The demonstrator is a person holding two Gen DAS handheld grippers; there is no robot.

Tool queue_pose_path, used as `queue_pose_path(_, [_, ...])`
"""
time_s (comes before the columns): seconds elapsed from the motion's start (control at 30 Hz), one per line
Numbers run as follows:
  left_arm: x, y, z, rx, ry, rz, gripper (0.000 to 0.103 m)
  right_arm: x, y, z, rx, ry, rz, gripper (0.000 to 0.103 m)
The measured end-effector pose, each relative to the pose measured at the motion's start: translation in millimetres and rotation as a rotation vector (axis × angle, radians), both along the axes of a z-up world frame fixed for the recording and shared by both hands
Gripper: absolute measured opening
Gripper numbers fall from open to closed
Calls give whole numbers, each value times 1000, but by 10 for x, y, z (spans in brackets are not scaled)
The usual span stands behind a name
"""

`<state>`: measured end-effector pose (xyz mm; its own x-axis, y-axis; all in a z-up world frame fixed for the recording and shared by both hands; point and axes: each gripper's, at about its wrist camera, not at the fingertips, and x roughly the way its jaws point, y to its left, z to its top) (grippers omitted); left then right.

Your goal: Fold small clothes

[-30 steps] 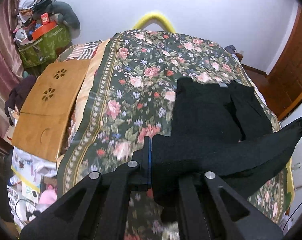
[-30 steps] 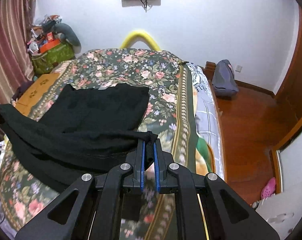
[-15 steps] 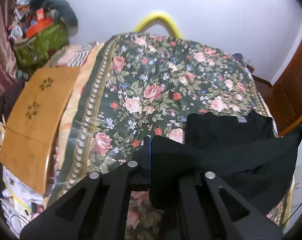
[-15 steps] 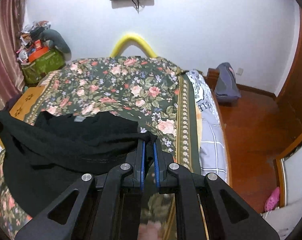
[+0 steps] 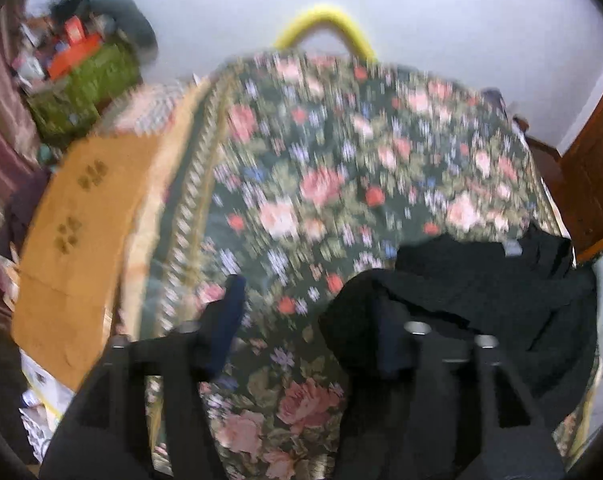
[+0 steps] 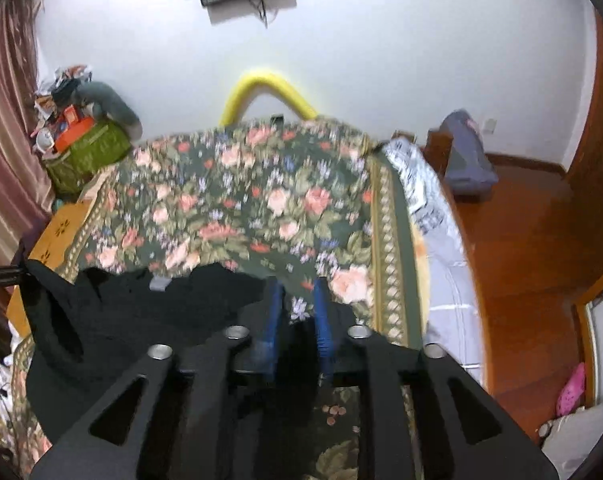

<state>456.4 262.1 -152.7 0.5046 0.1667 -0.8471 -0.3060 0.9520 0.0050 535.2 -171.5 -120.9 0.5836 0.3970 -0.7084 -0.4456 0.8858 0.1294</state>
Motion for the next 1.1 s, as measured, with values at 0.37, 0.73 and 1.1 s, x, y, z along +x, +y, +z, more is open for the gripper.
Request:
queue_pose_path(0.37, [-699,-245,-67,51,12,-88,82,-689,-155,-96,-54,40,75,55])
queue_pose_path(0.73, [-1164,-636,-994,-149,184,-147,81,-1479,-187,-540,-139,82,118,68])
queue_pose_path(1.1, [-1548,-1220,-766,-164,132,-247,8,-2017,-104,-595,-65,101,177,68])
